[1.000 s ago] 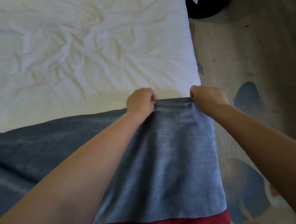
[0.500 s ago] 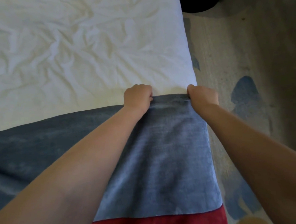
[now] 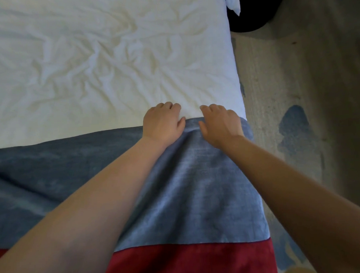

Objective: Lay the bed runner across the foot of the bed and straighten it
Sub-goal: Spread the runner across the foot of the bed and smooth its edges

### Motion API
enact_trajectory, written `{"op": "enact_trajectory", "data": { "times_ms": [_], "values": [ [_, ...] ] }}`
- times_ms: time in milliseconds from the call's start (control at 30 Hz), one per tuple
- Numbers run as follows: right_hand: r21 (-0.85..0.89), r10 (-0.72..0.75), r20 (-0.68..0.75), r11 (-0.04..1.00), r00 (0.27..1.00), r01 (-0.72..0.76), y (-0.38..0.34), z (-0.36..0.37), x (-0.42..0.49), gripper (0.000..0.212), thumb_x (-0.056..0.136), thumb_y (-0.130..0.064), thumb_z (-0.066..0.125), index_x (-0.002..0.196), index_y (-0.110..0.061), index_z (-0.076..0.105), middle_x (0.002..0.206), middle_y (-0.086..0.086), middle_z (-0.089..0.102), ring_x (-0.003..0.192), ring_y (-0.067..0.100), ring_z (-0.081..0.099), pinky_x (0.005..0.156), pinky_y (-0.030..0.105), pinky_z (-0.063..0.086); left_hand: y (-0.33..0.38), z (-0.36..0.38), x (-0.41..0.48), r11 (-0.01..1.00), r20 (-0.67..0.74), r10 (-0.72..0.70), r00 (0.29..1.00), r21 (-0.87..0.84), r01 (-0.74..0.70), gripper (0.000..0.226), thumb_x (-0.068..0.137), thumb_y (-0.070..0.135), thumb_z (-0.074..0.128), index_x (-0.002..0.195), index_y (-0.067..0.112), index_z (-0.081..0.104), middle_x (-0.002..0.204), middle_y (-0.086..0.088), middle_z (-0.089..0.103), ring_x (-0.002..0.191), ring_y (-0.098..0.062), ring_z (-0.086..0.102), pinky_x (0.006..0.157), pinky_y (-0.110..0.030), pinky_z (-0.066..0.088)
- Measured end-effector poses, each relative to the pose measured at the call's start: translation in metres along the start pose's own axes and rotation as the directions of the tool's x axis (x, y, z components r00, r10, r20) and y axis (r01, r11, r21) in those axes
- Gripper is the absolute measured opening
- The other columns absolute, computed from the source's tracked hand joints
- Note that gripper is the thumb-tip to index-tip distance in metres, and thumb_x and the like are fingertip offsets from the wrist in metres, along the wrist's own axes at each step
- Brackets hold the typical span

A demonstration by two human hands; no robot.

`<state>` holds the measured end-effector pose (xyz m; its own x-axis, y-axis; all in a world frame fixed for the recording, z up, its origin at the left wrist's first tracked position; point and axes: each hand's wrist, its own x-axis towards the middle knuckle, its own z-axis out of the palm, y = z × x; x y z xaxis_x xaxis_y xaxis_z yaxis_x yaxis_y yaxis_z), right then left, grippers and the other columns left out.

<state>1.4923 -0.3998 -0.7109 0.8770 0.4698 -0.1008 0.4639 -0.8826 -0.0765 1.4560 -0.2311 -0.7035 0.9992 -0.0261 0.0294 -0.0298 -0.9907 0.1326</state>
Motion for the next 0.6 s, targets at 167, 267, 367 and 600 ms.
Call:
{"op": "enact_trajectory", "data": {
  "times_ms": [167, 267, 367, 600],
  "values": [
    [-0.004, 0.020, -0.006, 1.000, 1.000, -0.020, -0.046, -0.006, -0.019, 0.042, 0.095, -0.040, 0.043, 0.128, -0.014, 0.046, 0.117, 0.007, 0.058, 0.104, 0.025, 0.055, 0.080, 0.037, 0.043, -0.017, -0.013, -0.029, 1.000, -0.008, 0.005, 1.000, -0.015, -0.005, 0.034, 0.091, 0.034, 0.044, 0.110, 0.011, 0.059, 0.106, -0.007, 0.064, 0.095, -0.029, 0.058, 0.072, -0.038, 0.043],
    [-0.023, 0.049, 0.023, 0.999, 0.999, -0.049, -0.075, -0.007, -0.039, 0.042, 0.094, -0.040, 0.043, 0.127, -0.013, 0.047, 0.119, 0.009, 0.057, 0.109, 0.028, 0.054, 0.081, 0.039, 0.043, -0.035, -0.020, -0.061, 0.999, -0.006, 0.019, 1.000, -0.030, -0.019, 0.033, 0.091, 0.035, 0.044, 0.109, 0.011, 0.059, 0.105, -0.008, 0.063, 0.095, -0.030, 0.057, 0.074, -0.039, 0.042],
    [-0.035, 0.103, 0.041, 0.994, 0.994, -0.102, -0.107, -0.006, -0.067, 0.042, 0.094, -0.040, 0.043, 0.125, -0.013, 0.048, 0.121, 0.011, 0.056, 0.112, 0.031, 0.053, 0.083, 0.041, 0.042, -0.056, -0.026, -0.106, 0.998, -0.005, 0.030, 1.000, -0.048, -0.030, 0.032, 0.090, 0.036, 0.045, 0.107, 0.013, 0.059, 0.104, -0.007, 0.063, 0.097, -0.030, 0.057, 0.073, -0.037, 0.042],
    [-0.035, 0.182, 0.052, 0.983, 0.982, -0.180, -0.187, 0.014, -0.144, 0.034, 0.091, -0.039, 0.048, 0.111, -0.012, 0.053, 0.113, 0.012, 0.059, 0.107, 0.033, 0.055, 0.079, 0.041, 0.043, -0.095, -0.023, -0.220, 0.996, 0.063, 0.066, 0.996, -0.063, -0.062, 0.029, 0.090, 0.037, 0.045, 0.103, 0.015, 0.059, 0.102, -0.005, 0.063, 0.096, -0.028, 0.058, 0.074, -0.037, 0.042]
  ]
}}
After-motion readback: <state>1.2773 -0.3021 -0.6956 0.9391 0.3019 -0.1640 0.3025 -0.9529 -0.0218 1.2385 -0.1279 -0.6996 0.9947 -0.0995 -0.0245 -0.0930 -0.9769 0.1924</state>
